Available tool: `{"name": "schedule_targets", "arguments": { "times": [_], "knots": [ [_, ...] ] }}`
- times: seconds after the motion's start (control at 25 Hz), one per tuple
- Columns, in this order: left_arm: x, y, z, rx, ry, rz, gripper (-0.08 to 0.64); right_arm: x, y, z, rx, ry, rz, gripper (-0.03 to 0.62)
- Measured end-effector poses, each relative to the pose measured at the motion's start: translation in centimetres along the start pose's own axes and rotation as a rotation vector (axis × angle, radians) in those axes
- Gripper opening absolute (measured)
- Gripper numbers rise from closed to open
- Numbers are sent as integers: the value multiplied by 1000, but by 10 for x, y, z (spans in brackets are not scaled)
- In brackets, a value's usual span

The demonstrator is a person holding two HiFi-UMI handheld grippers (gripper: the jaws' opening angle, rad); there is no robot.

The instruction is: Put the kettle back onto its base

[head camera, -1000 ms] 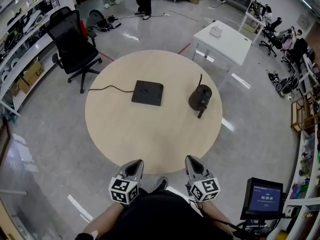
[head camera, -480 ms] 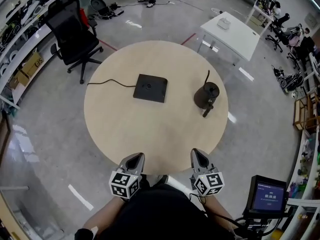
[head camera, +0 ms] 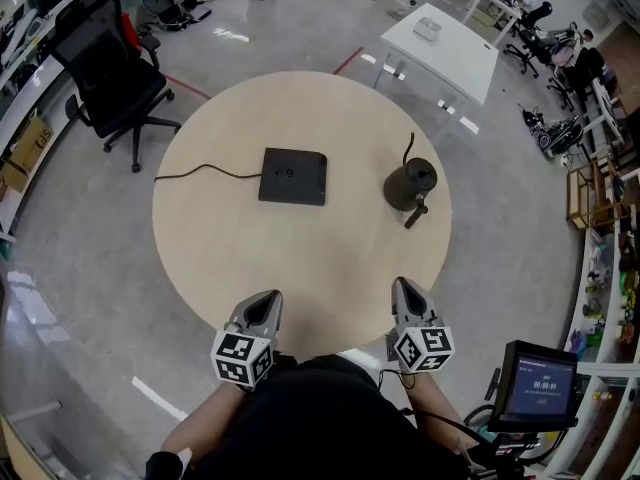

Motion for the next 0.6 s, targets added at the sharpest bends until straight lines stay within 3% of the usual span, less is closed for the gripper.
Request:
{"name": "schedule_targets", "arguments": {
  "times": [0.4, 0.6],
  "knots": [
    [-42, 6, -8, -24, -42, -27, 5, 26, -3, -40, -41, -162, -21, 2],
    [-45, 11, -16, -23, 0, -29, 10, 54, -10, -70, -67, -190, -14, 74]
  ]
}}
Point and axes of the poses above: the fingertips, and each gripper's own axes: z backward along the fingers, x to its right, y out of its top, the point moved 7 cm from there along z, backward along the fingers, and after that the axes turned 12 degrees about -y, right-handed, at the moved point
